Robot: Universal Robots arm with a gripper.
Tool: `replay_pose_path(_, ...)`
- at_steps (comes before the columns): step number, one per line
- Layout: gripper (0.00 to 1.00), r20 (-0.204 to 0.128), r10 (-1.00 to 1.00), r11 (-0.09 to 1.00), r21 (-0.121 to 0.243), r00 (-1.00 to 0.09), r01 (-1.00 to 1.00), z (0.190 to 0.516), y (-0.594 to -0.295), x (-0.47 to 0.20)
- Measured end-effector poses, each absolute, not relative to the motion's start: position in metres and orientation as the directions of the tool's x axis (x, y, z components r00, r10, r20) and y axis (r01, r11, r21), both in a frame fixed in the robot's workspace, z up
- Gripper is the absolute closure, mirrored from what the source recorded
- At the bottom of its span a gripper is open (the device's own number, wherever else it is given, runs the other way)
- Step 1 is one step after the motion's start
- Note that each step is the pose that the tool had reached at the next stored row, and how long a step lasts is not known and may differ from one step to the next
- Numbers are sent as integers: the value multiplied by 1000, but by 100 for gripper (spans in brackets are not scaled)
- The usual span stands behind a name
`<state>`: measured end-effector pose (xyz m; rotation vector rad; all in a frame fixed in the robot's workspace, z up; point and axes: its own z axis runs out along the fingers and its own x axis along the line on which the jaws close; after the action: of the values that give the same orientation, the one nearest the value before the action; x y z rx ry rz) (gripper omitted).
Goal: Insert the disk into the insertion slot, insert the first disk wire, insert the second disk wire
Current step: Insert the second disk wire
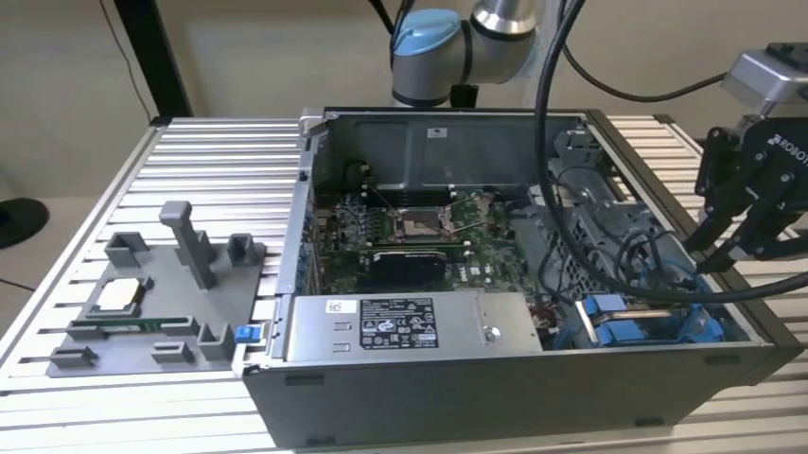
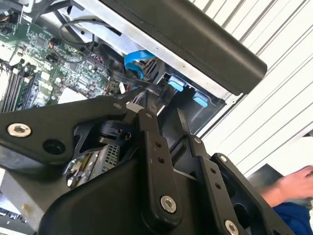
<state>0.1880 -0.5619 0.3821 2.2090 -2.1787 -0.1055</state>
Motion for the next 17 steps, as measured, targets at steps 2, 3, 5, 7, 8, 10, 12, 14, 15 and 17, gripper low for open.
replay_pose_path(2, 0, -24, -1000, -21, 74, 19, -997, 382, -562, 191)
replay_pose_path(3, 0, -25, -999, -24, 74, 23, -997, 382, -562, 193)
replay_pose_path(5, 0, -26, -999, -32, 74, 30, -997, 381, -562, 196)
replay_pose_path(7, 0, -26, -999, -39, 74, 37, -997, 381, -562, 198)
replay_pose_path(8, 0, -26, -999, -42, 74, 40, -996, 380, -563, 198)
replay_pose_path(10, 0, -28, -999, -45, 74, 43, -996, 379, -564, 198)
replay_pose_path(12, 0, -36, -998, -47, 74, 44, -996, 378, -566, 198)
replay_pose_path(14, 0, -41, -998, -47, 73, 44, -996, 376, -566, 198)
replay_pose_path(15, 0, -45, -998, -47, 73, 44, -996, 376, -566, 198)
replay_pose_path(17, 0, -52, -998, -48, 73, 44, -996, 375, -566, 198)
